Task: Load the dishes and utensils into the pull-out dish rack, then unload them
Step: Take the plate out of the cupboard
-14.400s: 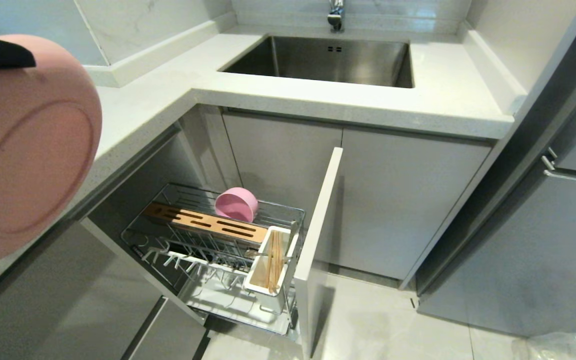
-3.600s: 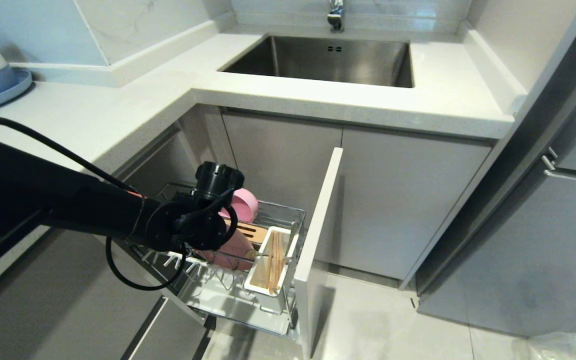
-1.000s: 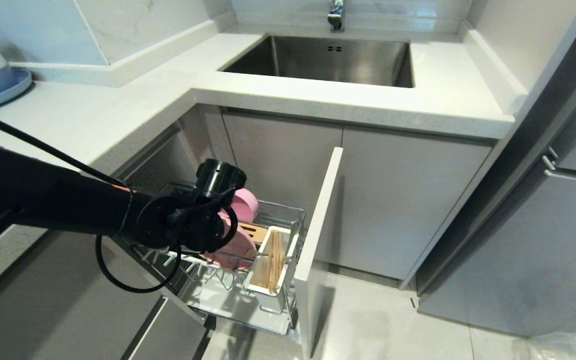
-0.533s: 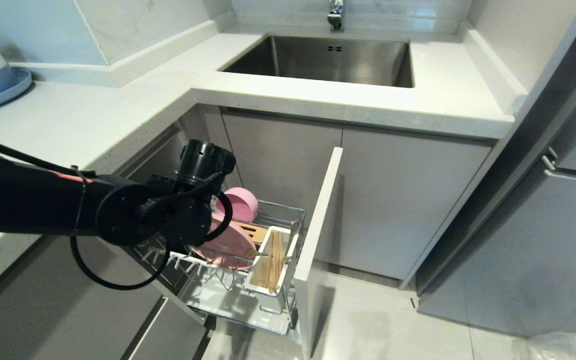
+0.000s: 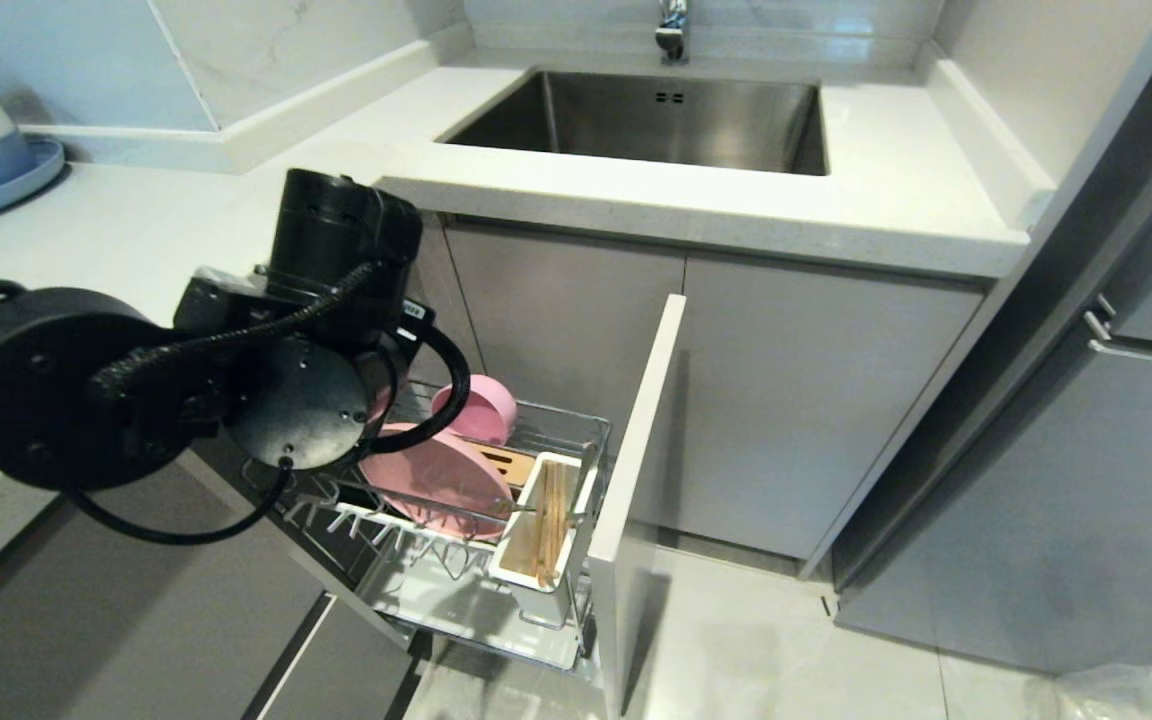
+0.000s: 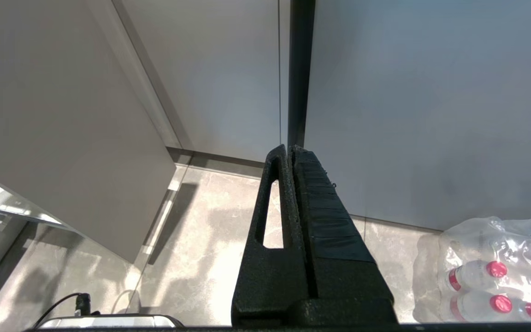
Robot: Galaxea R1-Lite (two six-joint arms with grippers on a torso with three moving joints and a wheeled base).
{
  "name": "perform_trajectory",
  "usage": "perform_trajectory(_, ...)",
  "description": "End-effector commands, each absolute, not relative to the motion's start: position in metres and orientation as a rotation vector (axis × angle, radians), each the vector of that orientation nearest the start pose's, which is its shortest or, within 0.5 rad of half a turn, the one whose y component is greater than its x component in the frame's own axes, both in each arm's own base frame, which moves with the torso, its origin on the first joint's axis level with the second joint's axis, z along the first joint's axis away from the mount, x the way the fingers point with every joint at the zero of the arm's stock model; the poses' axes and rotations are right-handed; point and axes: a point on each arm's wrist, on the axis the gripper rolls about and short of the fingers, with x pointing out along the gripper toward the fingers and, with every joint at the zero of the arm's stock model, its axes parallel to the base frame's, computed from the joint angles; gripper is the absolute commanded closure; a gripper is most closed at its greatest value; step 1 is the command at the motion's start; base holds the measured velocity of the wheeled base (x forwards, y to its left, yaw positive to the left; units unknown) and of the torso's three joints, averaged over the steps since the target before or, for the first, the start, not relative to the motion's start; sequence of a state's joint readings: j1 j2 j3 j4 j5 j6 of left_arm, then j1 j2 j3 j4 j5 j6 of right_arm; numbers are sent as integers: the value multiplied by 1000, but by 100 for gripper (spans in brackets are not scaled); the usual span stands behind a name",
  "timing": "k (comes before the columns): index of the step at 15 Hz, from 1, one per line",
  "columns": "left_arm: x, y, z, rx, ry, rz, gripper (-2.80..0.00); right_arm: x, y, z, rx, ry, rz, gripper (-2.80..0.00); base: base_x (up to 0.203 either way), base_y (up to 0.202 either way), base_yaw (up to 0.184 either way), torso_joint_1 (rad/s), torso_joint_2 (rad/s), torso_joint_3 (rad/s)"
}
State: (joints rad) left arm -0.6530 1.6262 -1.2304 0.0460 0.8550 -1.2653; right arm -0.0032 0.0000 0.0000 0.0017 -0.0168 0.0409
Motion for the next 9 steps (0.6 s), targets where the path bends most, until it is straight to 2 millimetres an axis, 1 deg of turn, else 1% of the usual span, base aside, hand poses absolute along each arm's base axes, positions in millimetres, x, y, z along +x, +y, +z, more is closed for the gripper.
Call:
perform_trajectory(1, 221, -165, 292, -836, 122, 269, 0, -23, 0, 75, 41, 3, -20, 0, 0, 0, 0, 0, 0, 0)
perform_trajectory(3, 204, -168, 316, -680, 104, 183, 0, -23, 0, 75, 41, 3, -20, 0, 0, 0, 0, 0, 0, 0)
perform_trajectory(4, 197, -165, 328, -571, 91, 149, 0, -23, 0, 75, 41, 3, -20, 0, 0, 0, 0, 0, 0, 0)
perform_trajectory(5, 189, -159, 341, -452, 77, 114, 0, -23, 0, 75, 41, 3, -20, 0, 0, 0, 0, 0, 0, 0)
perform_trajectory(6, 181, -151, 352, -377, 60, 79, 0, -23, 0, 75, 41, 3, -20, 0, 0, 0, 0, 0, 0, 0)
perform_trajectory(8, 162, -113, 377, -354, -8, 34, 0, -23, 0, 75, 41, 3, -20, 0, 0, 0, 0, 0, 0, 0)
perform_trajectory(9, 151, -95, 387, -339, -40, 14, 0, -23, 0, 75, 41, 3, -20, 0, 0, 0, 0, 0, 0, 0)
